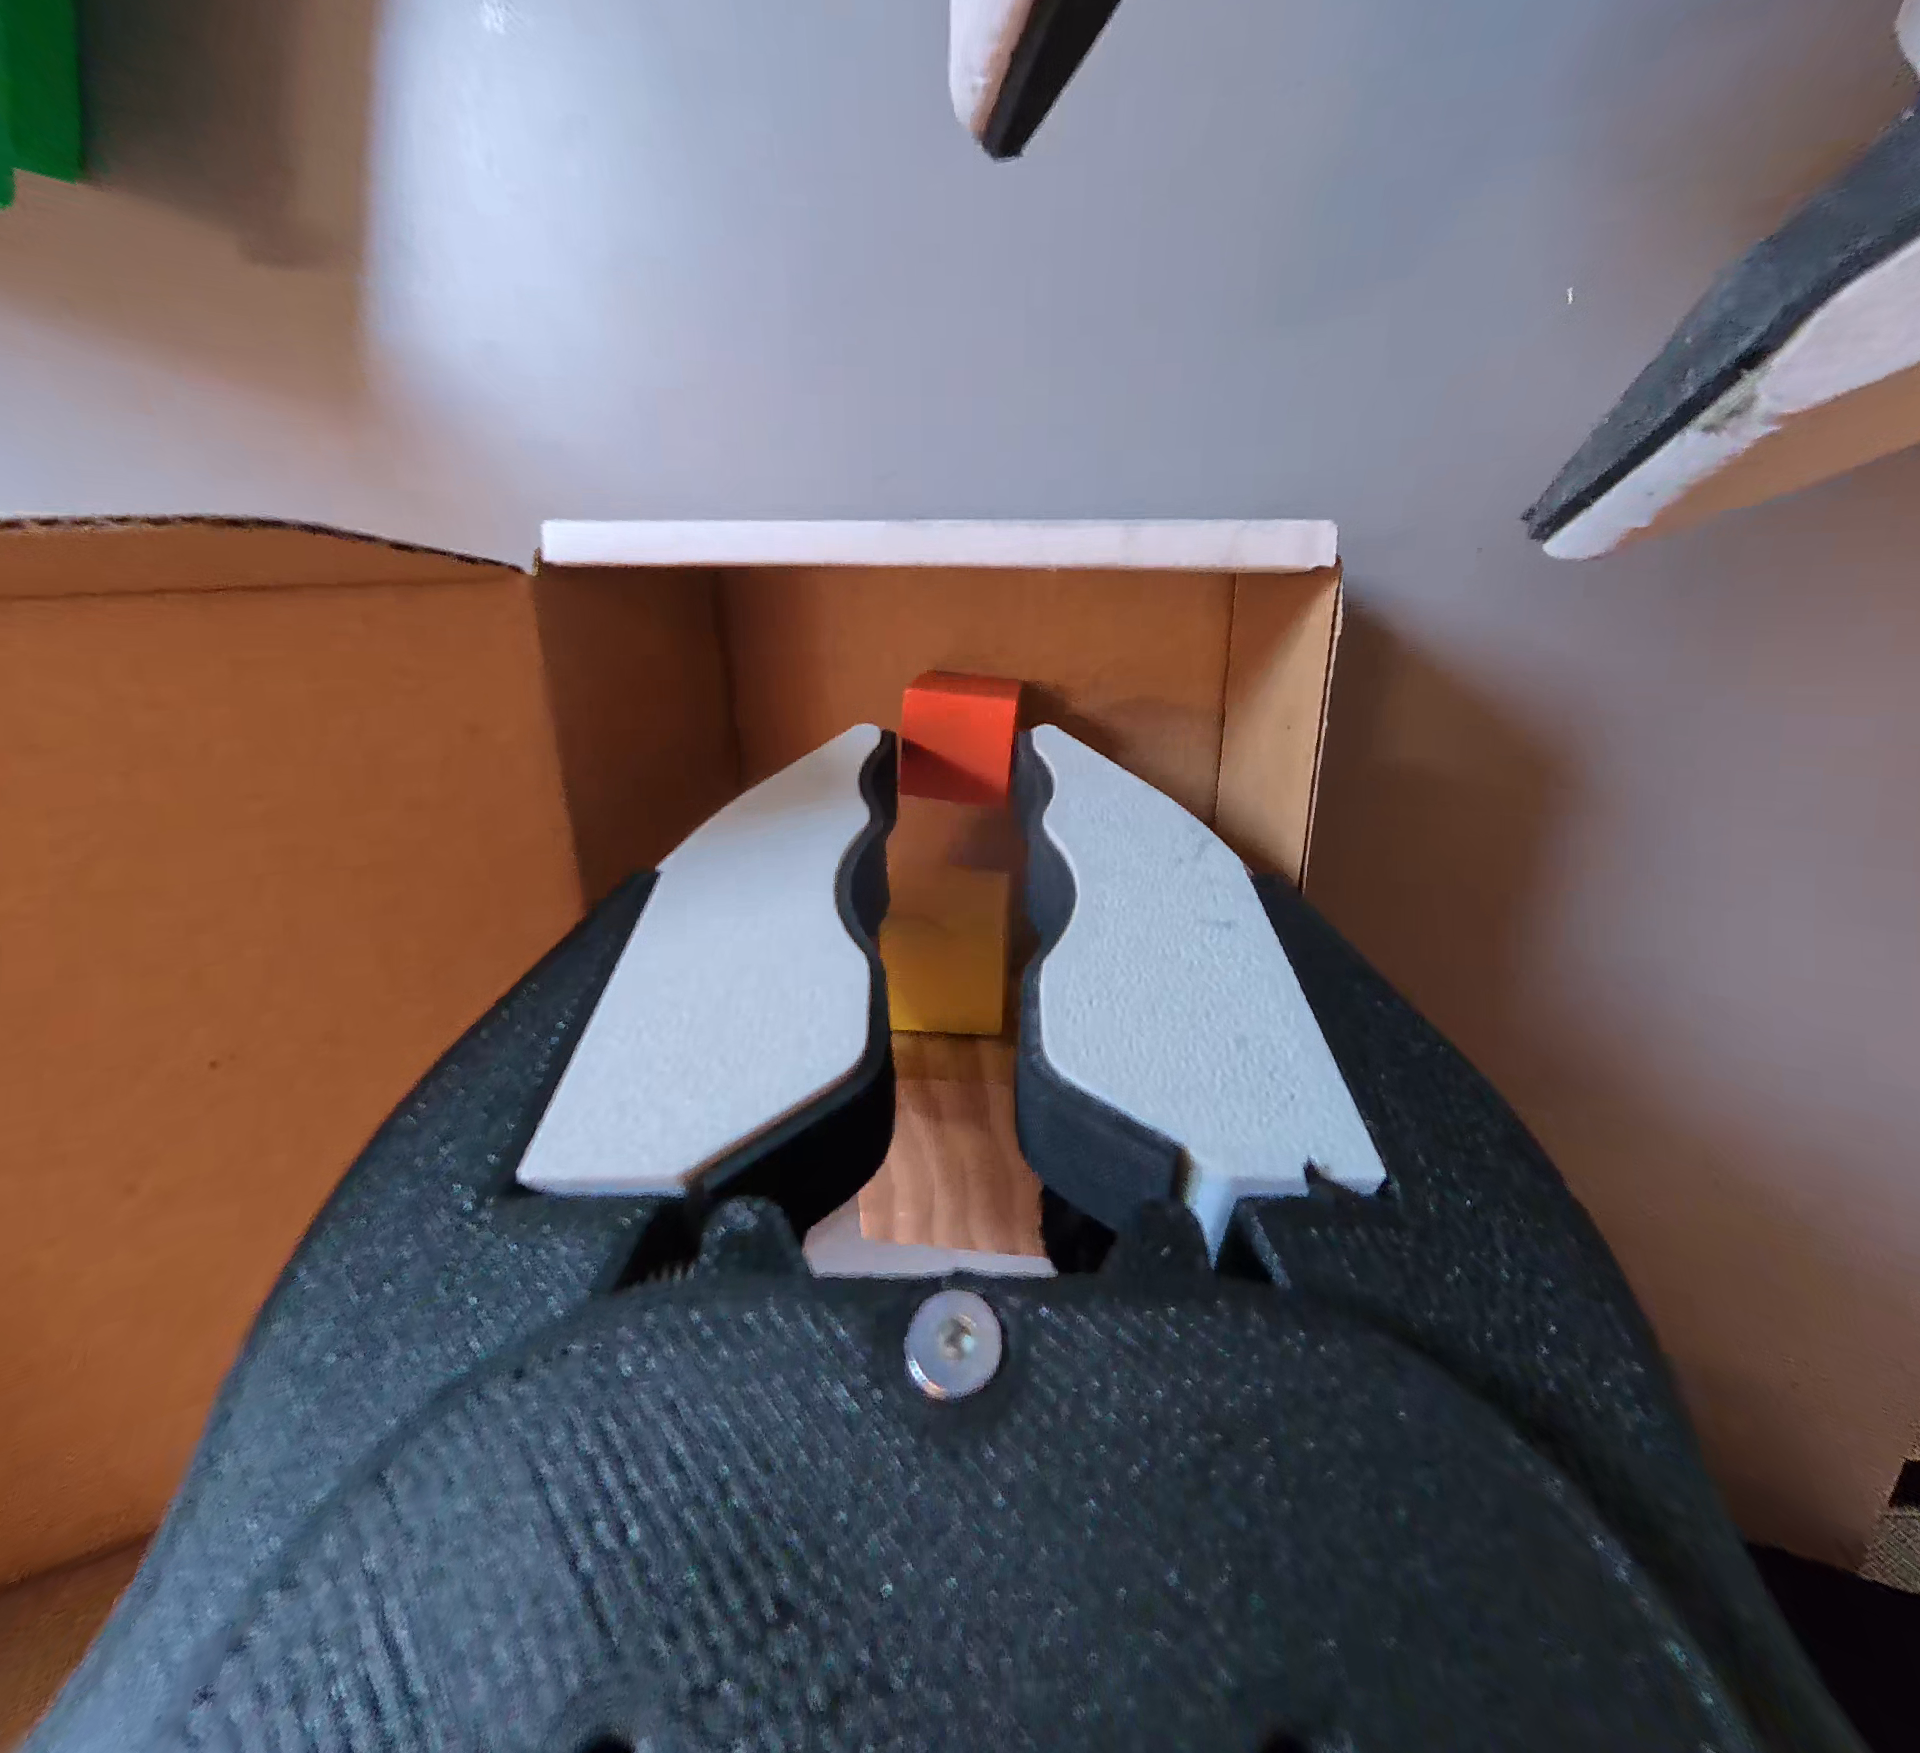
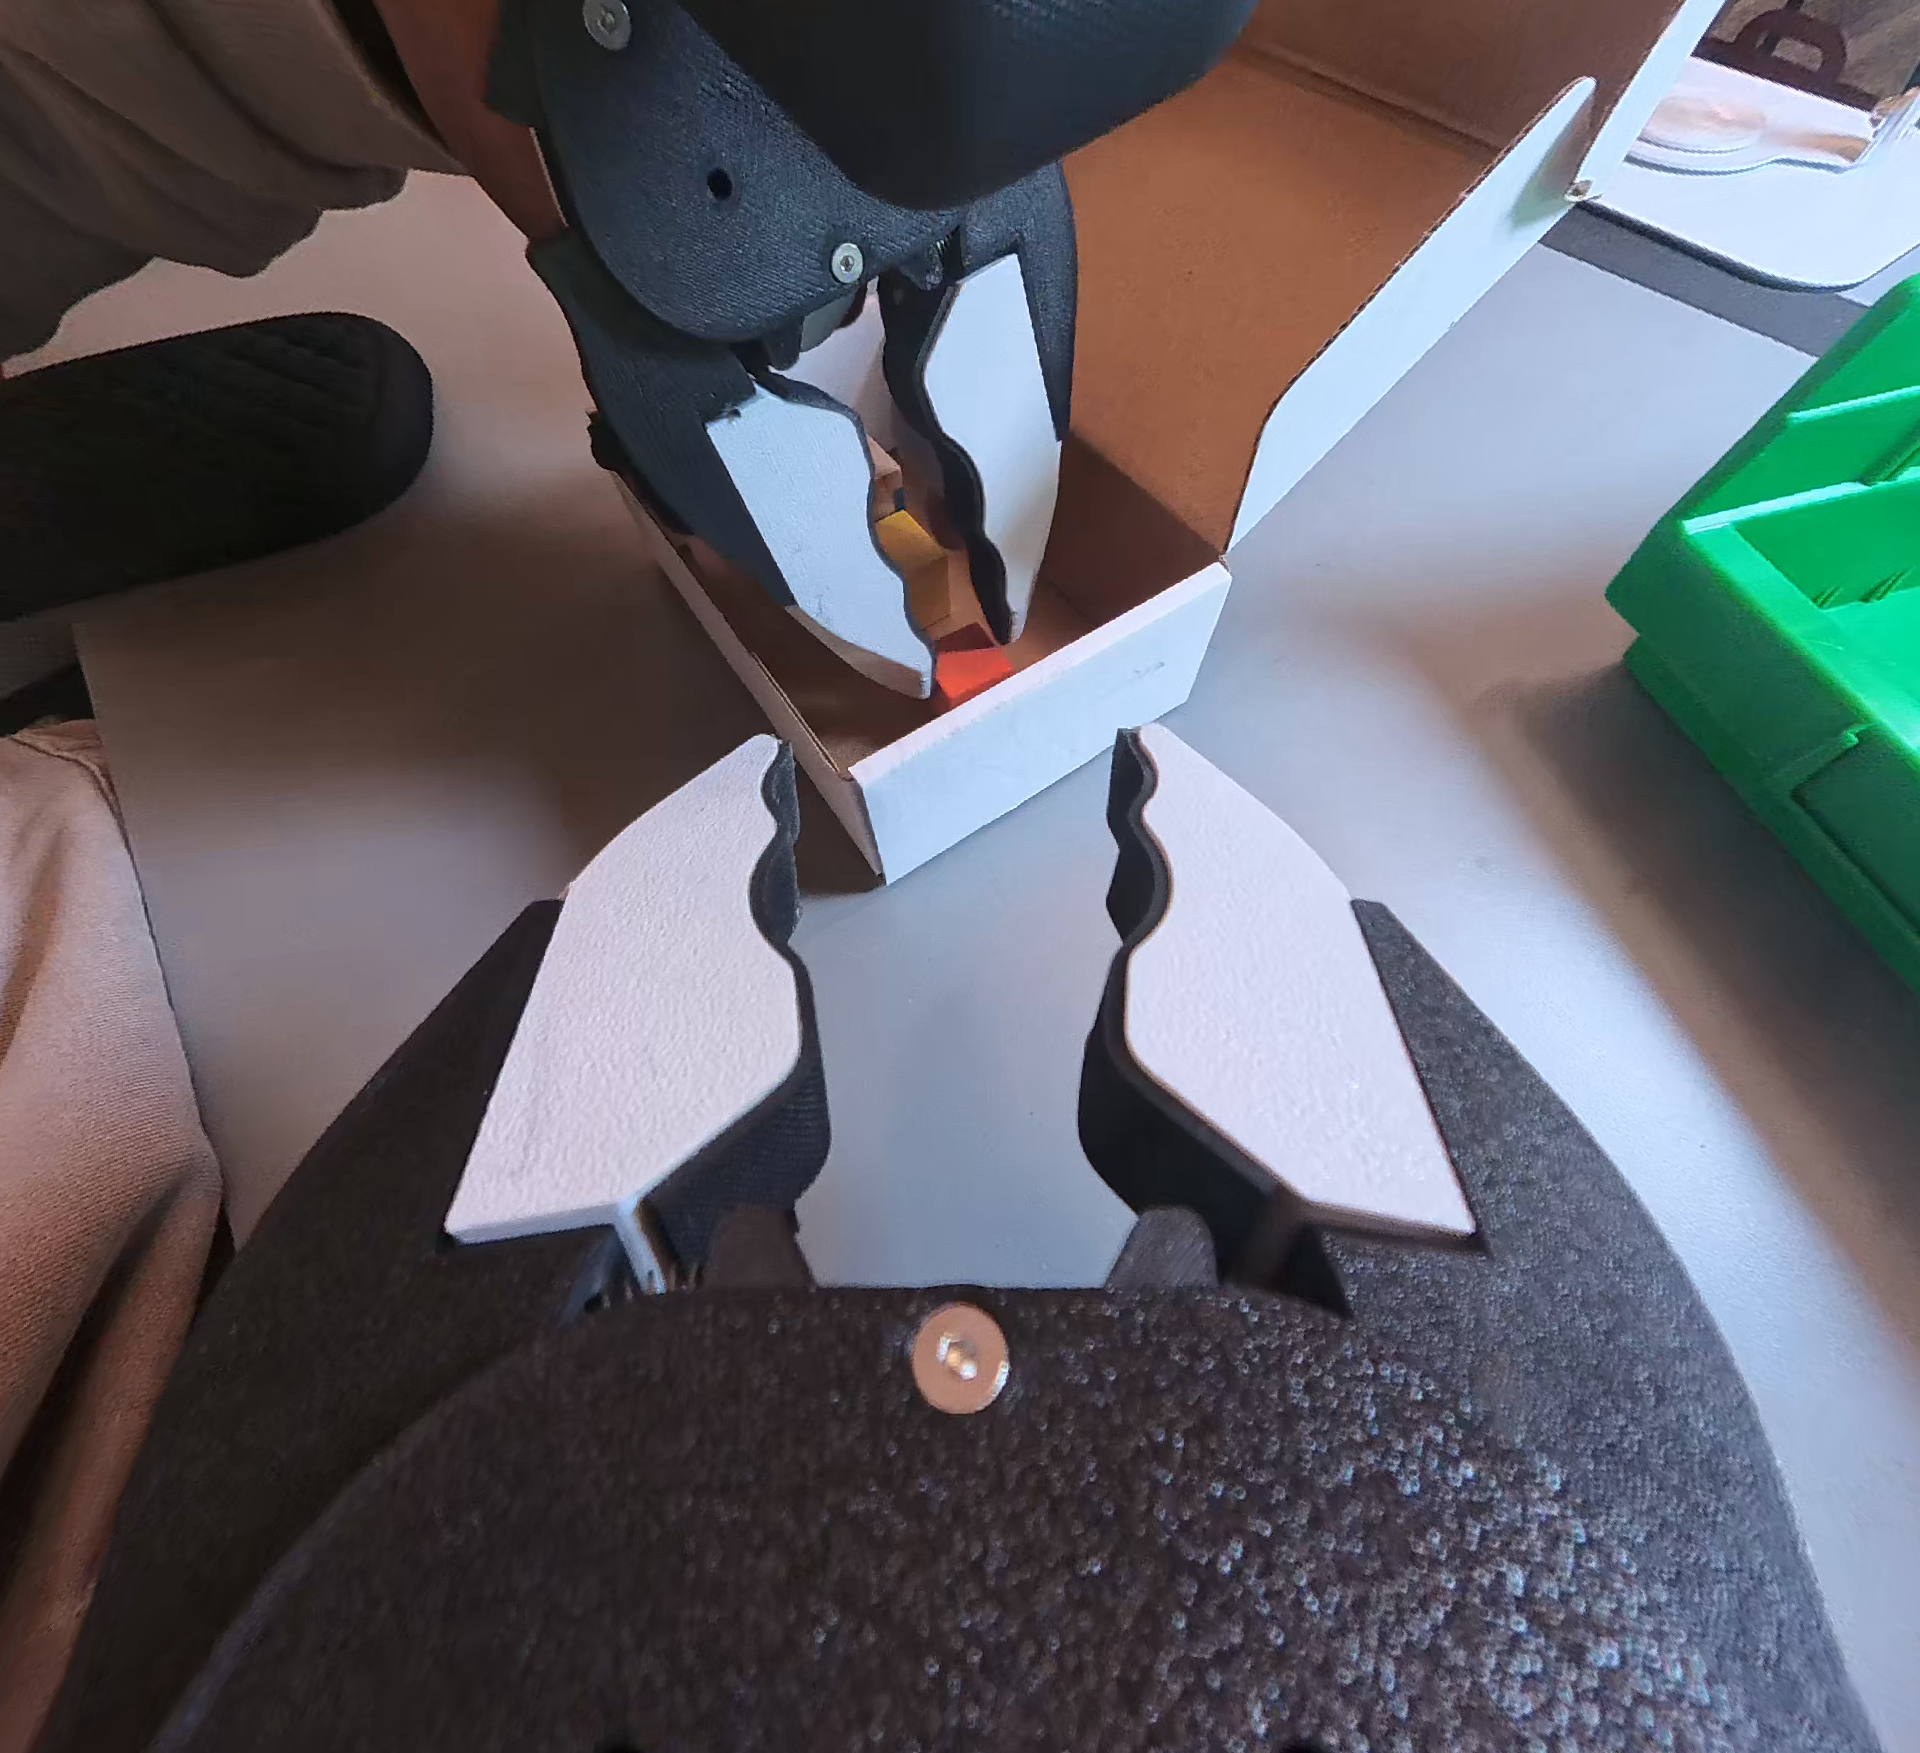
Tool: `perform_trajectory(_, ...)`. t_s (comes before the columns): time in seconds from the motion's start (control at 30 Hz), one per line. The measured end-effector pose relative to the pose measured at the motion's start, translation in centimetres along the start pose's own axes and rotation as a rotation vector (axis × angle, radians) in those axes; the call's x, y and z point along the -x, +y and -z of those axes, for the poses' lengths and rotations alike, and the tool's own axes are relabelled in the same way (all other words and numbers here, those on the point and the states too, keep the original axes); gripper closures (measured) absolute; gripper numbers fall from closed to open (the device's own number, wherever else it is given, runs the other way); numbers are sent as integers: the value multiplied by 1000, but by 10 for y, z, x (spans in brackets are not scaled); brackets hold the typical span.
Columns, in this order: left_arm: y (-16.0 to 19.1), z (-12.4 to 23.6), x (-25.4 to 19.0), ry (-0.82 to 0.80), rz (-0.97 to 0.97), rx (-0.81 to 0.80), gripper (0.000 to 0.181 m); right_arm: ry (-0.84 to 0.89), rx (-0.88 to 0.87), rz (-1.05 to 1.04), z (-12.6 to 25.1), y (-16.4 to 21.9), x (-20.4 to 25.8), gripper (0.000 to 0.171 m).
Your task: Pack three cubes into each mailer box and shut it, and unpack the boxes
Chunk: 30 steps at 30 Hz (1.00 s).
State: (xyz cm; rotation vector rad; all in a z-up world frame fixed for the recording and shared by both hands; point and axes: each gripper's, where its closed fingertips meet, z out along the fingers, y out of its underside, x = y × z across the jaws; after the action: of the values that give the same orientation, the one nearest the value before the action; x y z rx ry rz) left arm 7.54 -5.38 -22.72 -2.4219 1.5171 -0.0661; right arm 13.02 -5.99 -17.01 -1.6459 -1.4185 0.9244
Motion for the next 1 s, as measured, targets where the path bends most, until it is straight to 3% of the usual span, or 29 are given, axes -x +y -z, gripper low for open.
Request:
perform_trajectory(0.13,-2,17,8,-58,28,-59,148,-6,-2,10,0,0,2,113)
perform_trajectory(0.27,-3,77,27,-192,145,-302,148,-7,-2,5,0,0,0,113)
perform_trajectory(0.37,26,130,57,-374,327,-538,148,2,-23,-19,2,-5,-7,113)
perform_trajectory(0.47,76,169,84,-493,597,-769,147,33,-47,-59,5,-17,-25,119)
perform_trajectory(0.53,104,170,90,-466,764,-856,147,64,-51,-86,4,-26,-43,125)
perform_trajectory(0.63,118,154,91,-398,863,-908,148,40,-48,-157,-7,-41,-61,129)
perform_trajectory(0.73,108,135,91,-343,877,-928,146,-14,-55,-228,-23,-56,-68,129)
perform_trajectory(0.87,93,118,93,-274,887,-951,143,39,-32,-223,-46,-62,-76,134)
perform_trajectory(1.0,87,102,79,-241,832,-917,166,98,-52,-151,-57,-59,-72,154)
